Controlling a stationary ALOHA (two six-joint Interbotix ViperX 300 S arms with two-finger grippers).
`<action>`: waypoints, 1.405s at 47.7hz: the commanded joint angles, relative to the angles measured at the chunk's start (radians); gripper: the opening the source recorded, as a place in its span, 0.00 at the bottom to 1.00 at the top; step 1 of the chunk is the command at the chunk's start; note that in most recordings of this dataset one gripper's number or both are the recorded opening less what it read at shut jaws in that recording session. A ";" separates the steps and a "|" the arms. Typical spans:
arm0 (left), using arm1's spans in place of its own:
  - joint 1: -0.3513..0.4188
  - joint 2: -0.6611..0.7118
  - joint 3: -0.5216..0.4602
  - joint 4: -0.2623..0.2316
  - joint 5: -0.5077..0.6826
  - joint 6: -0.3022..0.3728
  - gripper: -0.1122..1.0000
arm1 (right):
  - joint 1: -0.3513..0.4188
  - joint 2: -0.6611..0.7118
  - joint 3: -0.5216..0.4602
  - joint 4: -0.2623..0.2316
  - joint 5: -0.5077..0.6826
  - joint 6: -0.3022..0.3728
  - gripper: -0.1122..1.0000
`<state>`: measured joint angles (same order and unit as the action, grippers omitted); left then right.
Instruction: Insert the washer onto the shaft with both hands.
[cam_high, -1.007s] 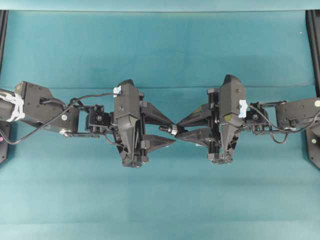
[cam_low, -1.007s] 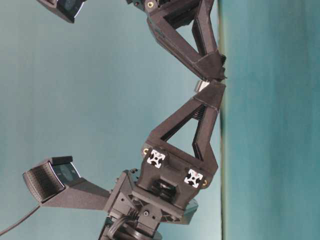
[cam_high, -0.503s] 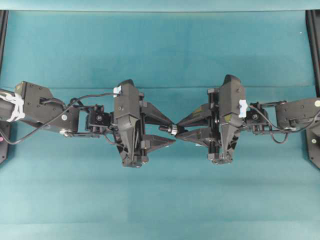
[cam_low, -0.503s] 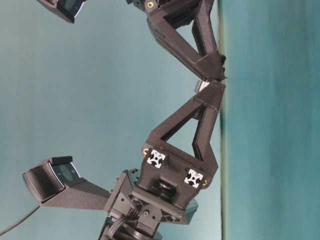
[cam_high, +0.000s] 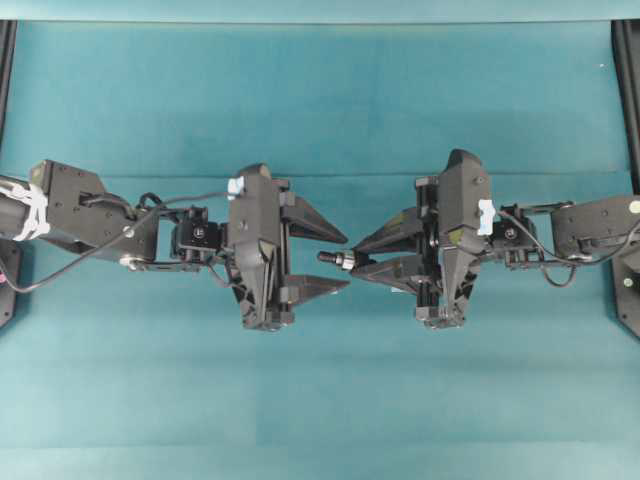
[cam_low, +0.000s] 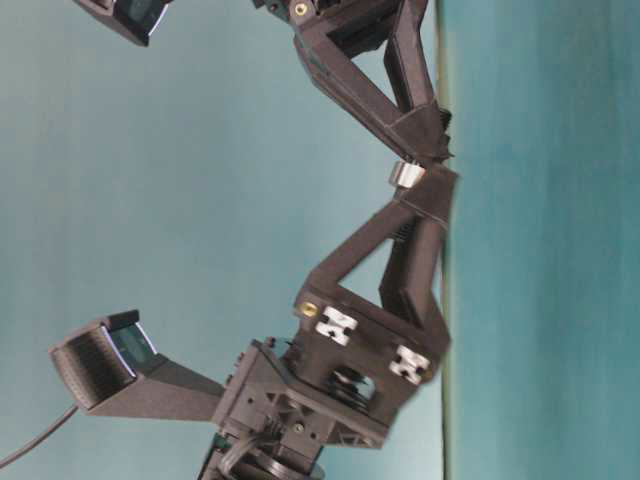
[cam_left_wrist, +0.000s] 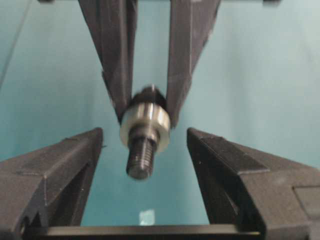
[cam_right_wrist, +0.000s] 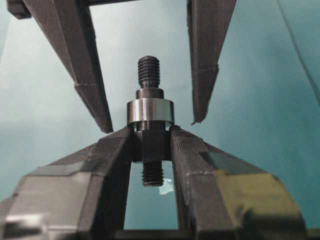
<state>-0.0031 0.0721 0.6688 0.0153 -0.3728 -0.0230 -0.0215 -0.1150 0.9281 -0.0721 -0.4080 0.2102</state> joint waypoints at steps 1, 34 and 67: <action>-0.002 -0.032 -0.015 0.002 0.015 0.018 0.81 | -0.002 -0.008 -0.014 0.002 -0.015 0.011 0.10; -0.003 -0.114 0.029 0.002 0.064 0.037 0.81 | 0.000 -0.008 -0.014 0.000 -0.012 0.012 0.10; -0.003 -0.267 0.140 0.002 0.072 0.026 0.81 | -0.002 -0.008 -0.015 0.000 -0.012 0.012 0.10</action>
<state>-0.0046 -0.1749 0.8176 0.0153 -0.2961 0.0046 -0.0215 -0.1150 0.9265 -0.0721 -0.4080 0.2117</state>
